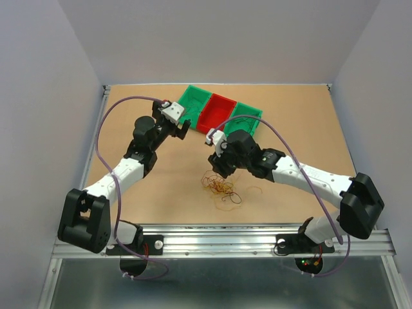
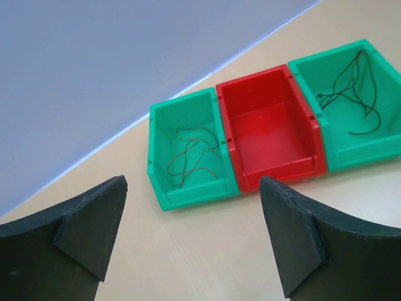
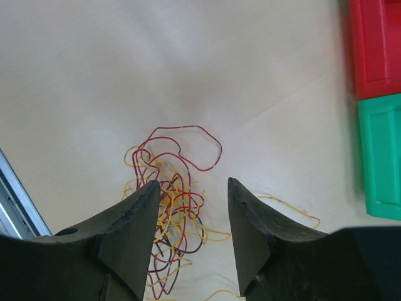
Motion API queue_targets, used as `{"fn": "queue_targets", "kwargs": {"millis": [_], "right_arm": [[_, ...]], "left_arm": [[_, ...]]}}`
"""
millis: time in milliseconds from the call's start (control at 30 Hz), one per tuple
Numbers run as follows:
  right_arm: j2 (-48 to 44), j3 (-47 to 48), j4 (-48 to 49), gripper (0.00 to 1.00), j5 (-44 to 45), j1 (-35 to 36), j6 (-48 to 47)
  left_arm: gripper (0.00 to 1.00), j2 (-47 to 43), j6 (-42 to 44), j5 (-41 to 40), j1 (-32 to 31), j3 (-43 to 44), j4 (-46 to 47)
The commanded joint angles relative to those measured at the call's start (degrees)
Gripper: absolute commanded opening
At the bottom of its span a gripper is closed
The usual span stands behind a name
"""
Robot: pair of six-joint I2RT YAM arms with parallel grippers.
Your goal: Untangle the cables
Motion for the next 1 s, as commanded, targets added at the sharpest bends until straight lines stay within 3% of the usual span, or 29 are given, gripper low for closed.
{"fn": "queue_targets", "kwargs": {"millis": [0,167,567,700,967], "right_arm": [[1.84,0.04,-0.18,0.53,-3.45,1.23,-4.14],[5.71,2.85,-1.49,0.47,-3.71,2.55,-5.37],[8.62,4.44,-2.38,0.49,-2.76,6.25,-7.74],[6.26,4.44,-2.11,0.51,0.41,6.25,-6.78],[0.97,0.3,-0.53,0.56,-5.02,6.42,-7.21]], "left_arm": [[0.99,-4.88,4.25,3.67,0.08,-2.83,5.96],[0.99,-6.11,3.55,2.96,0.17,-4.5,7.8],[0.98,-5.32,3.29,1.29,0.17,-5.29,10.18],[0.98,-5.49,3.11,1.12,0.17,-5.29,10.18],[0.99,-5.76,4.16,4.89,0.17,-5.91,10.09]]}}
